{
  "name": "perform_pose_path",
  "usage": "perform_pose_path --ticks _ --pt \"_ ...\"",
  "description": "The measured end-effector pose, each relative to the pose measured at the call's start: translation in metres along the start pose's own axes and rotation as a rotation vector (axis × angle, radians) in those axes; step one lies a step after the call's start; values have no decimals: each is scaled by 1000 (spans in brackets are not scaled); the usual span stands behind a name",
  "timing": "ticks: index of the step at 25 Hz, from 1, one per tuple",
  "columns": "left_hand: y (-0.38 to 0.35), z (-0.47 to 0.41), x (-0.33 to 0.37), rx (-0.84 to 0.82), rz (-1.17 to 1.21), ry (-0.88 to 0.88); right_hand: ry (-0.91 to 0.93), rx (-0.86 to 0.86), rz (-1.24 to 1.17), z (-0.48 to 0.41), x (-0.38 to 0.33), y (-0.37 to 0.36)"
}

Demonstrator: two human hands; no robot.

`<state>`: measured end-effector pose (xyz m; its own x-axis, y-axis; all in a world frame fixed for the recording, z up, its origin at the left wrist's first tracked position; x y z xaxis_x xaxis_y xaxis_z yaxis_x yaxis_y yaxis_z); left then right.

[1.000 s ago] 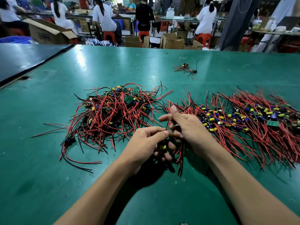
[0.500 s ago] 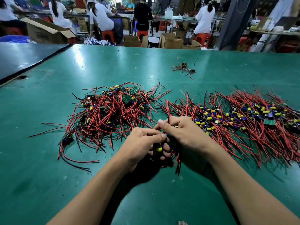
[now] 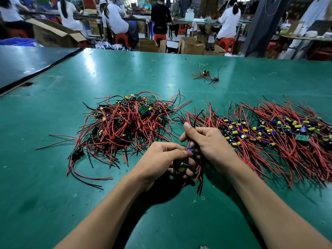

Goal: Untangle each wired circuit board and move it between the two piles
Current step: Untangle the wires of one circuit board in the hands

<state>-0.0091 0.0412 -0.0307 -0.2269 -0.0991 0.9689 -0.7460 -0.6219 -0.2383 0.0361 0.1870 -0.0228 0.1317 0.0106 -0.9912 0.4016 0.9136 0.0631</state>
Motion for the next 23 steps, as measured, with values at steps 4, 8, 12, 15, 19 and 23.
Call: perform_pose_path --ticks 4,8,12,15,19,23 --pt "0 -2 -2 80 13 -104 -112 -208 -136 1 0 -3" --pt "0 0 0 47 40 -92 -140 -422 -235 6 5 -8" --pt "-5 3 2 -23 61 -68 1 -169 -115 1 1 -2" --pt "-9 4 3 -75 89 -49 118 3 -27 -1 0 2" --pt "-9 5 5 -110 83 -51 214 148 31 -1 0 2" --pt "-12 5 5 -127 58 -35 200 254 5 -5 1 6"
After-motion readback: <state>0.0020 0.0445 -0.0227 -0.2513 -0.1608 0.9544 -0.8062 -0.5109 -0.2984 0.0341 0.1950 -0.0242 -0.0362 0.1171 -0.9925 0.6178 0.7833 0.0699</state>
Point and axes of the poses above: each hand's wrist, its own z-axis away from the middle knuckle, its own y-axis out of the back of the hand, x = y × z, the point moved 2 cm from there along -z, towards the middle knuckle, and after that the axes turned 6 degrees about -y, right-handed, at the moved point
